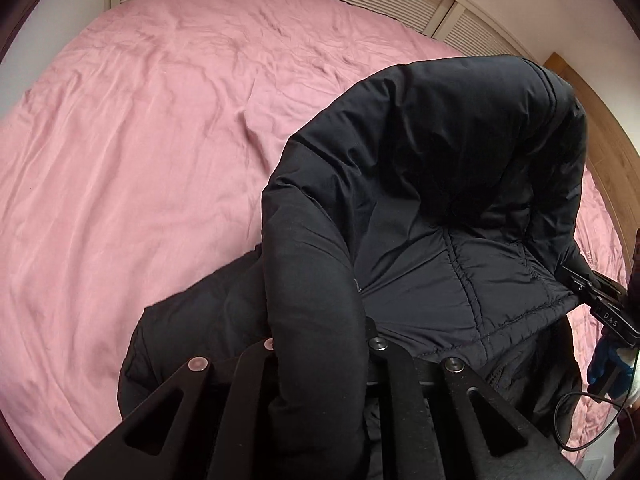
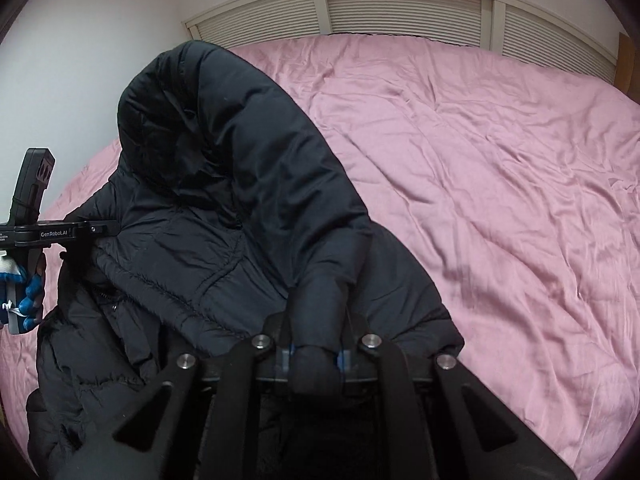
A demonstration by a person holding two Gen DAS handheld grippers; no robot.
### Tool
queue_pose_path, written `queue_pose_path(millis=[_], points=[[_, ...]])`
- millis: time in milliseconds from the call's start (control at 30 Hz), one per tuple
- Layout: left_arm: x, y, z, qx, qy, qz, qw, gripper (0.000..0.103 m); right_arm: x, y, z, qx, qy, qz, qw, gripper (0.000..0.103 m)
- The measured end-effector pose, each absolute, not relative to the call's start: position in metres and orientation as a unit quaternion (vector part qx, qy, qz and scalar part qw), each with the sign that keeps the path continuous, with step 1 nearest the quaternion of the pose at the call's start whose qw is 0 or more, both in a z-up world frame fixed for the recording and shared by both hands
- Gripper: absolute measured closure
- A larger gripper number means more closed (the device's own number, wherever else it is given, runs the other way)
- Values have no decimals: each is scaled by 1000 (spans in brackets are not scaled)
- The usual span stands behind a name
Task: Fold large clothes
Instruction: 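Grasp the coat hem with both grippers and fold it toward the hood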
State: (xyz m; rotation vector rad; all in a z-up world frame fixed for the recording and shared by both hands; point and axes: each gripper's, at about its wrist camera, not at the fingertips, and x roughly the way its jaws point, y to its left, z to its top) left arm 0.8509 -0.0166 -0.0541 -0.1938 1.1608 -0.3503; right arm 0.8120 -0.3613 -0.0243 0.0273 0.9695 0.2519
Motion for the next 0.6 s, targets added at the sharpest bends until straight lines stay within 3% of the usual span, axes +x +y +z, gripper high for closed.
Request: queue_pose_path(millis=[300,600], points=[[746,4,-28,-96,499,-191,840,94,718,-363,-13,55,446,116,886,90],[686,24,-37,-121,493,-205,837,93,655,-364,-24,91,450,118,881,90]])
